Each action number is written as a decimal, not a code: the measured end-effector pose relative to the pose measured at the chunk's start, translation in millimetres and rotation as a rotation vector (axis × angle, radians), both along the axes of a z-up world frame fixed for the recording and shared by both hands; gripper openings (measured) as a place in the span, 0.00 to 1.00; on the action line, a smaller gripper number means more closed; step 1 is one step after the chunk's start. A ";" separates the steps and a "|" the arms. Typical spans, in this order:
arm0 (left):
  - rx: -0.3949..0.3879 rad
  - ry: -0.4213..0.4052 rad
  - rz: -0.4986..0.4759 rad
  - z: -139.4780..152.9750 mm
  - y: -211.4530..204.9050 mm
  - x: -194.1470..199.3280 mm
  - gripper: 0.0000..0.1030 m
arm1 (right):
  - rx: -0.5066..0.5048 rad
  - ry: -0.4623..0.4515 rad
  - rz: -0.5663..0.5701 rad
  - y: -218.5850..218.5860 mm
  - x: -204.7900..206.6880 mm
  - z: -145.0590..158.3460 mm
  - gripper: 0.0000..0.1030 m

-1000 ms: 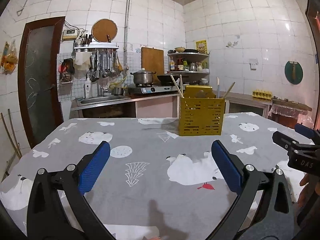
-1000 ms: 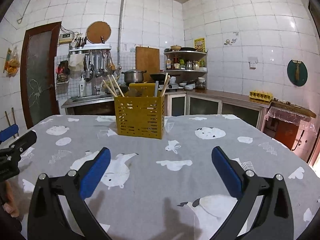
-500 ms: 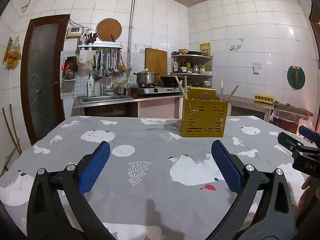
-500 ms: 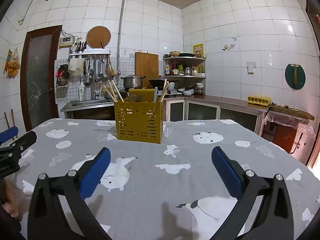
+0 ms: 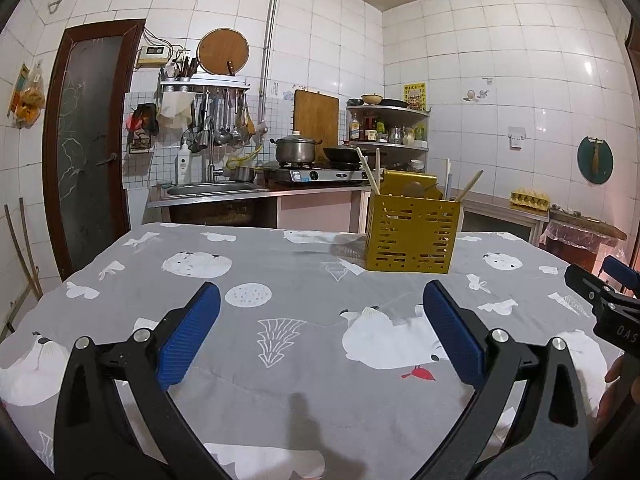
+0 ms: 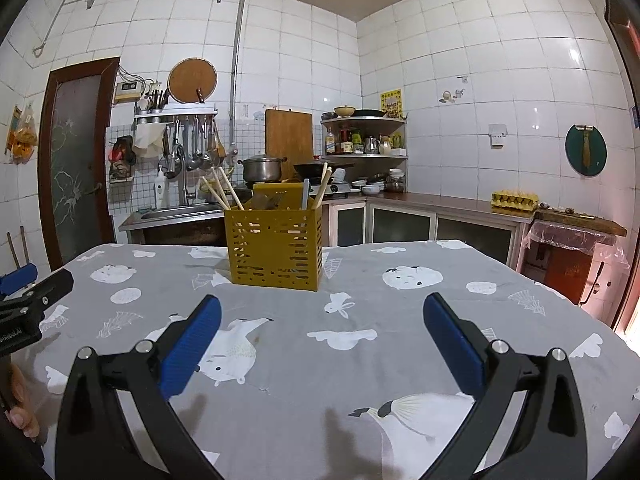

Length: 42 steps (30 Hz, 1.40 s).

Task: Organize utensils

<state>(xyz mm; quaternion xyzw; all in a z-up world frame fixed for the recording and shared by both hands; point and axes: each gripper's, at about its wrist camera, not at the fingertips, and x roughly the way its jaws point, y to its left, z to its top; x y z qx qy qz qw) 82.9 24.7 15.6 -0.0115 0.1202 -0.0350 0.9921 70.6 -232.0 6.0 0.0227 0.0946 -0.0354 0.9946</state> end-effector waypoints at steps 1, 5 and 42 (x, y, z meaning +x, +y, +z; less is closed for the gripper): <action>0.000 -0.002 0.000 -0.1 0.1 0.0 0.95 | -0.001 0.000 0.000 0.0 0.0 0.0 0.96; 0.004 -0.004 -0.001 0.1 -1.2 -0.5 0.95 | -0.002 -0.002 0.000 -0.3 -0.1 0.1 0.96; 0.007 -0.020 -0.002 0.7 -4.2 -3.0 0.95 | -0.007 -0.006 -0.002 -1.6 -0.4 0.9 0.96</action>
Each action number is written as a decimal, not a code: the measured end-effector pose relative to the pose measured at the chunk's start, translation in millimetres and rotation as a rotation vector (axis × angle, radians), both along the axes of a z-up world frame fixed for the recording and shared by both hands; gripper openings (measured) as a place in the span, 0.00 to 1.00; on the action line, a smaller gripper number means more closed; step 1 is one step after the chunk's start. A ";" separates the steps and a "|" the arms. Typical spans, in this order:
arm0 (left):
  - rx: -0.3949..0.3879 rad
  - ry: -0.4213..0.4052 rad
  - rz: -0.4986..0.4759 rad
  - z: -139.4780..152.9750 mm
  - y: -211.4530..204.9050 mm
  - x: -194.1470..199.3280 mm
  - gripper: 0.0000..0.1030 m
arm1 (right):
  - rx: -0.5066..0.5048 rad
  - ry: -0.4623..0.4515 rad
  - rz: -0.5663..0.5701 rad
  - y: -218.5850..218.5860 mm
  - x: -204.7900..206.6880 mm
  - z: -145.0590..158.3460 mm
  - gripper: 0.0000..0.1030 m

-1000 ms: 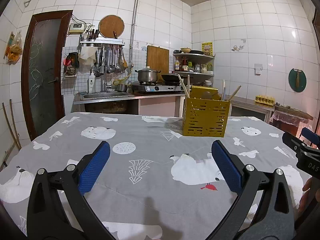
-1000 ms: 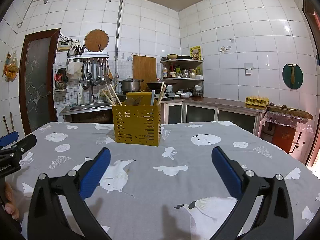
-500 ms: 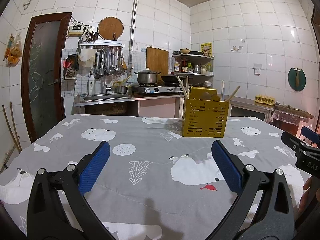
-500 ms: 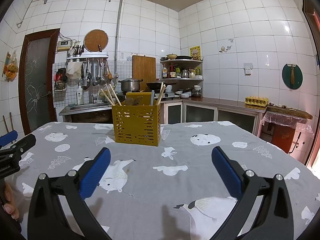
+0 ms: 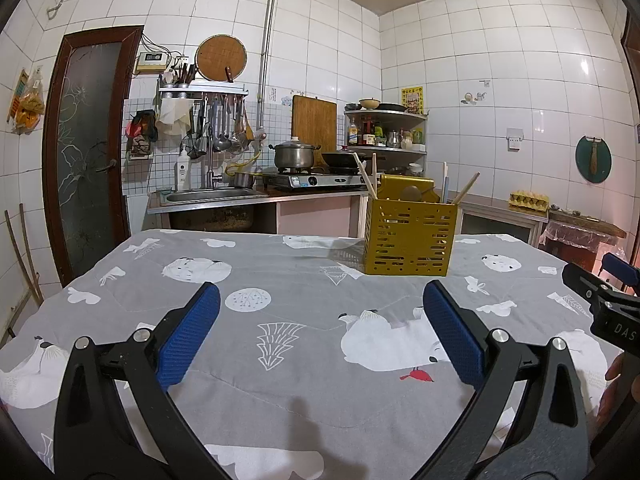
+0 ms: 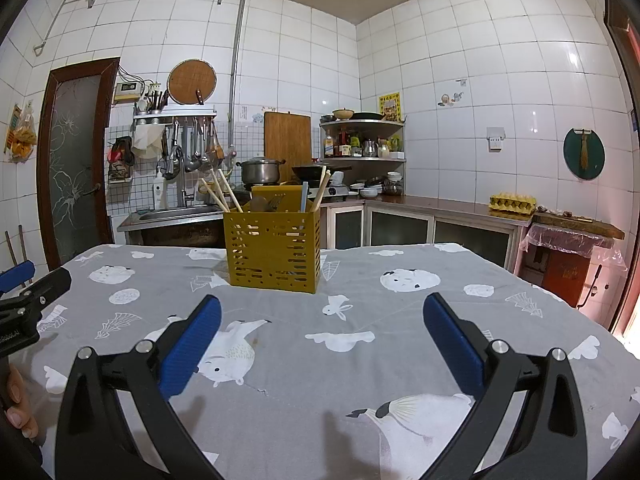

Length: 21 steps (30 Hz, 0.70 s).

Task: Organize utensils

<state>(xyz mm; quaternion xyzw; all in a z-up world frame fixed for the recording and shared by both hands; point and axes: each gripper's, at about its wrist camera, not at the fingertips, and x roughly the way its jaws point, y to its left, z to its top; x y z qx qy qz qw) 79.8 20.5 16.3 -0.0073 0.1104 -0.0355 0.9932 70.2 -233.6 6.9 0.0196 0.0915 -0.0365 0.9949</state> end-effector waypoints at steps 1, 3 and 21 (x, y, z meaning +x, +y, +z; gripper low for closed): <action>-0.001 0.000 0.000 0.0 0.1 -0.2 0.95 | 0.000 -0.001 0.000 -0.3 0.0 0.1 0.96; -0.002 0.000 0.000 0.1 0.3 -0.3 0.95 | 0.000 -0.001 -0.001 -0.7 -0.1 0.4 0.96; 0.005 -0.011 -0.002 2.4 1.2 -3.4 0.95 | -0.001 -0.003 -0.002 -0.9 -0.4 0.6 0.96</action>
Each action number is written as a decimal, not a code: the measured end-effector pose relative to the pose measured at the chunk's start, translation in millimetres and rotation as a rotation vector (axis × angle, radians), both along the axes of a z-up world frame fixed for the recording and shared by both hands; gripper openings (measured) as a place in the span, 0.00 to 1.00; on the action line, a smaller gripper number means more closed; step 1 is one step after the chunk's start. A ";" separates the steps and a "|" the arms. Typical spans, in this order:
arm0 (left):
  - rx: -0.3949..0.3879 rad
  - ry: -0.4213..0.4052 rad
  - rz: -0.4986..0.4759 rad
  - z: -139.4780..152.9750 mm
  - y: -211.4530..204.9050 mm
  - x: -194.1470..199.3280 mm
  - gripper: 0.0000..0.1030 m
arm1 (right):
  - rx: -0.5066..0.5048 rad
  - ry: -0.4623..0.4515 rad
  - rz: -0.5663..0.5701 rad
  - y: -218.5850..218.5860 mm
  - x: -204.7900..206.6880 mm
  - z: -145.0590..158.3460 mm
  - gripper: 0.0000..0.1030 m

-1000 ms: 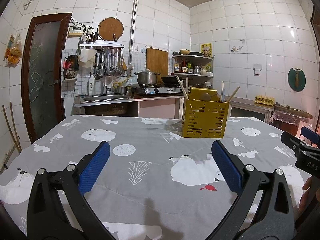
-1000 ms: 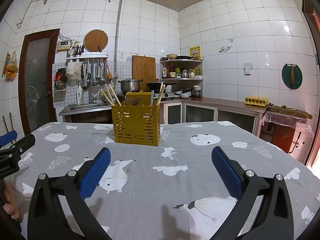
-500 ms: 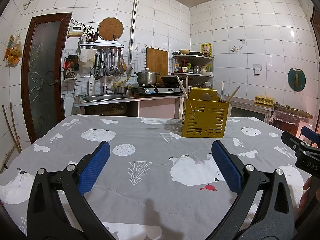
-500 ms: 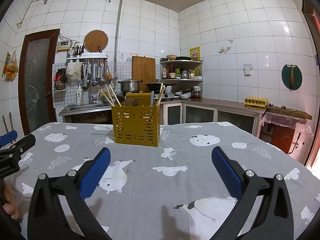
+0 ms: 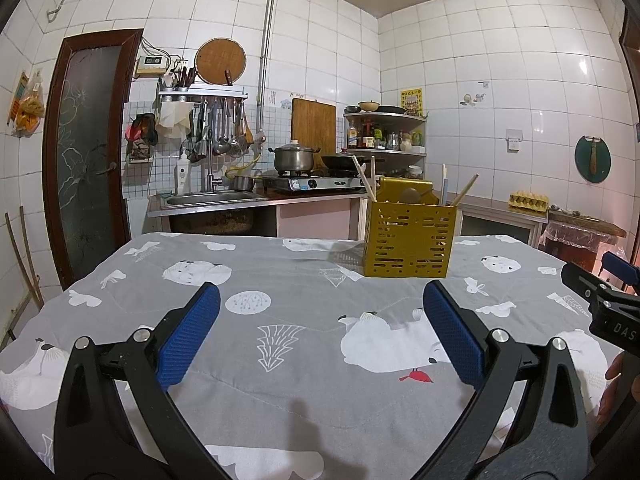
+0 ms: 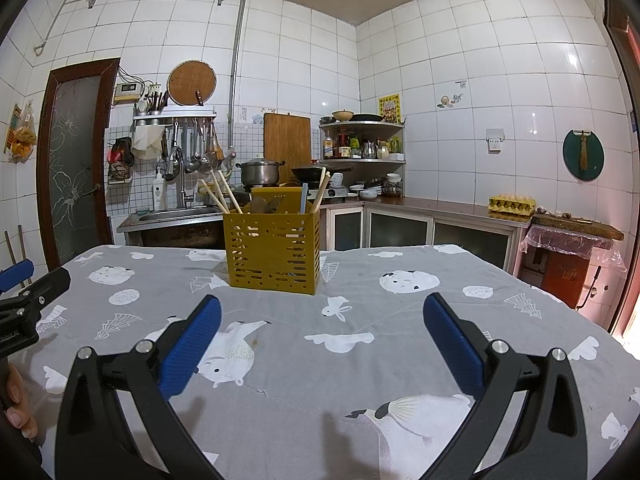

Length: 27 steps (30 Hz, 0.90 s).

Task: Organize utensils

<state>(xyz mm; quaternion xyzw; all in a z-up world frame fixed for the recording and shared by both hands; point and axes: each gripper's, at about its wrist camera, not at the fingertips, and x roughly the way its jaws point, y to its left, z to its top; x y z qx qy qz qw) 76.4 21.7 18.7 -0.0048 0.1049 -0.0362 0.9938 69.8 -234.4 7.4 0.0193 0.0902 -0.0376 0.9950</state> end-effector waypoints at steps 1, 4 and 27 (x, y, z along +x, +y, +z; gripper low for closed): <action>0.001 -0.001 0.000 0.2 0.0 -0.1 0.95 | 0.000 0.000 0.000 0.3 -0.1 -0.1 0.96; 0.001 -0.002 -0.001 0.4 0.5 0.0 0.95 | 0.000 0.000 0.000 0.4 -0.2 -0.1 0.96; 0.006 -0.008 -0.001 2.6 0.3 -1.3 0.95 | -0.001 -0.001 0.000 0.5 -0.3 -0.7 0.96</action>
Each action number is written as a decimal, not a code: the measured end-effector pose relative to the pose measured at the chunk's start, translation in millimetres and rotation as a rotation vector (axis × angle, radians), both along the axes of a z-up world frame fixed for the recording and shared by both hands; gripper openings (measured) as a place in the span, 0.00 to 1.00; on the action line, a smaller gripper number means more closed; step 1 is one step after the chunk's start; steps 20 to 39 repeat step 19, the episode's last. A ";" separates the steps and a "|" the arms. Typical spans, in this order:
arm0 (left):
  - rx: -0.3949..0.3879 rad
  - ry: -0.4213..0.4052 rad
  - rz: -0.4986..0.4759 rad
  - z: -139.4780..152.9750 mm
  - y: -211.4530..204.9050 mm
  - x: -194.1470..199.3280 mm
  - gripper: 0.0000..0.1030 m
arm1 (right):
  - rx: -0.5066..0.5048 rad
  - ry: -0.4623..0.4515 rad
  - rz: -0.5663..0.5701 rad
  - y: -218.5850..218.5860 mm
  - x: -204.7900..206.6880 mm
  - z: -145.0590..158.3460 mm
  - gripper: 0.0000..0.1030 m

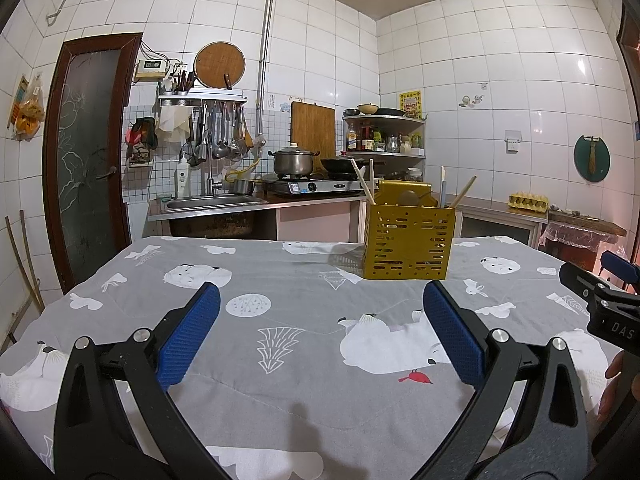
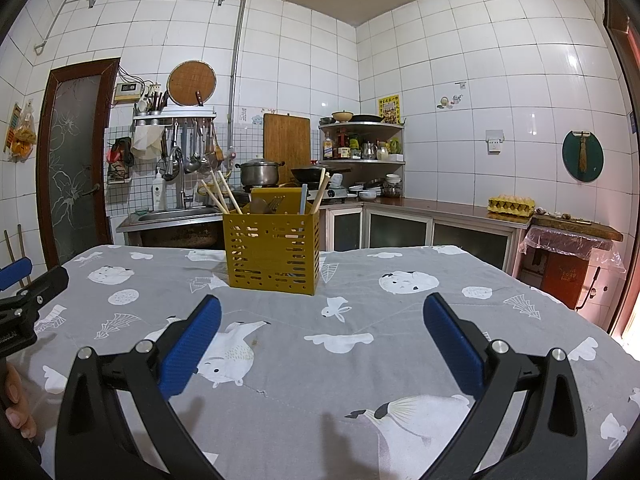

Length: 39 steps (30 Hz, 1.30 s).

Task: Organize utensils

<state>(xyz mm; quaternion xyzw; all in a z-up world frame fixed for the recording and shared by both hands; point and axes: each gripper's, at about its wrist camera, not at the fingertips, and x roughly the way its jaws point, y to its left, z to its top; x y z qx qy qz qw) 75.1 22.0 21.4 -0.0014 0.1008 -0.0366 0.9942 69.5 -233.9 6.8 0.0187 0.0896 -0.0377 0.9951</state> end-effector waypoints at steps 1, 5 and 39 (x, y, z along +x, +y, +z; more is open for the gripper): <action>0.001 -0.001 0.000 0.3 0.5 0.2 0.95 | 0.000 0.001 0.000 -0.3 0.3 -0.1 0.96; 0.001 -0.001 0.000 0.2 0.5 0.4 0.95 | -0.001 0.000 0.000 -0.3 0.2 -0.1 0.96; 0.009 -0.001 -0.001 4.1 0.7 0.5 0.95 | 0.000 0.002 -0.001 -0.7 0.2 0.8 0.96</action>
